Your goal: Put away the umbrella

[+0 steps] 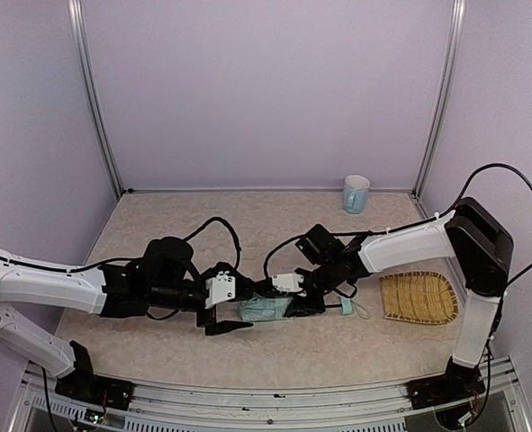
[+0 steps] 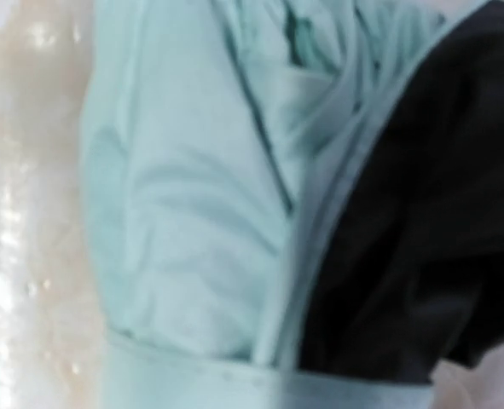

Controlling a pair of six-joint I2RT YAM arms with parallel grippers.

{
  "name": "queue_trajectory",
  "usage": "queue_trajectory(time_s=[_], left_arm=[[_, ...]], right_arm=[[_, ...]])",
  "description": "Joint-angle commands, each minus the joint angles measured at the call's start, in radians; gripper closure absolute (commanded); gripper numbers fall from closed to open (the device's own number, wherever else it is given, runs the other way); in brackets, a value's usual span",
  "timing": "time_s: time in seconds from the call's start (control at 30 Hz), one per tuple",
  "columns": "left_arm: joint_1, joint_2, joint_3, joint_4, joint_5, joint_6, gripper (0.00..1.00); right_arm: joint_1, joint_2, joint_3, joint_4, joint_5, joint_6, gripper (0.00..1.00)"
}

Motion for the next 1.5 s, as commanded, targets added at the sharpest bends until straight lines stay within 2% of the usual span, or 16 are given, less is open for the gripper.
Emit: queue_trajectory(time_s=[0.0, 0.1, 0.3, 0.43, 0.6, 0.7, 0.77, 0.83, 0.9, 0.97, 1.07, 1.13, 1.2, 1.23, 1.33, 1.47], left_arm=[[-0.046, 0.039, 0.003, -0.063, -0.125, 0.078, 0.11], [-0.063, 0.111, 0.043, -0.069, -0.126, 0.108, 0.09], [-0.086, 0.359, 0.203, -0.099, -0.261, 0.133, 0.01], [-0.072, 0.459, 0.282, -0.101, -0.3, 0.141, 0.01], [-0.052, 0.54, 0.323, -0.118, -0.307, 0.17, 0.01], [-0.043, 0.592, 0.372, -0.219, -0.26, 0.166, 0.02], [-0.038, 0.622, 0.387, -0.277, -0.251, 0.152, 0.06], [-0.031, 0.638, 0.392, -0.336, -0.243, 0.147, 0.16], [-0.025, 0.644, 0.401, -0.393, -0.243, 0.139, 0.21], [-0.02, 0.646, 0.407, -0.432, -0.256, 0.127, 0.2], [-0.013, 0.647, 0.405, -0.418, -0.29, 0.116, 0.13], [-0.007, 0.652, 0.404, -0.403, -0.278, 0.118, 0.12], [-0.005, 0.666, 0.404, -0.397, -0.27, 0.127, 0.18], [-0.004, 0.678, 0.408, -0.403, -0.274, 0.125, 0.26], [-0.004, 0.713, 0.426, -0.446, -0.288, 0.113, 0.61], [-0.006, 0.716, 0.428, -0.468, -0.275, 0.11, 0.9]], right_arm=[[-0.021, 0.166, 0.003, -0.334, -0.118, 0.062, 0.83], [-0.053, 0.22, 0.057, -0.401, -0.184, 0.076, 0.83], [-0.081, 0.26, 0.115, -0.465, -0.291, 0.08, 0.83], [-0.083, 0.265, 0.121, -0.47, -0.329, 0.078, 0.82], [-0.083, 0.271, 0.128, -0.467, -0.339, 0.076, 0.83], [-0.093, 0.271, 0.14, -0.457, -0.33, 0.096, 0.83], [-0.105, 0.259, 0.139, -0.435, -0.323, 0.113, 0.84], [-0.117, 0.24, 0.134, -0.418, -0.325, 0.122, 0.83], [-0.126, 0.22, 0.133, -0.413, -0.327, 0.123, 0.83], [-0.13, 0.205, 0.136, -0.418, -0.318, 0.122, 0.83], [-0.131, 0.195, 0.144, -0.43, -0.33, 0.117, 0.83], [-0.131, 0.193, 0.139, -0.428, -0.347, 0.121, 0.83], [-0.131, 0.187, 0.13, -0.415, -0.353, 0.129, 0.83], [-0.131, 0.181, 0.125, -0.407, -0.352, 0.135, 0.83], [-0.133, 0.156, 0.109, -0.376, -0.342, 0.157, 0.81], [-0.137, 0.14, 0.1, -0.336, -0.305, 0.181, 0.71]])
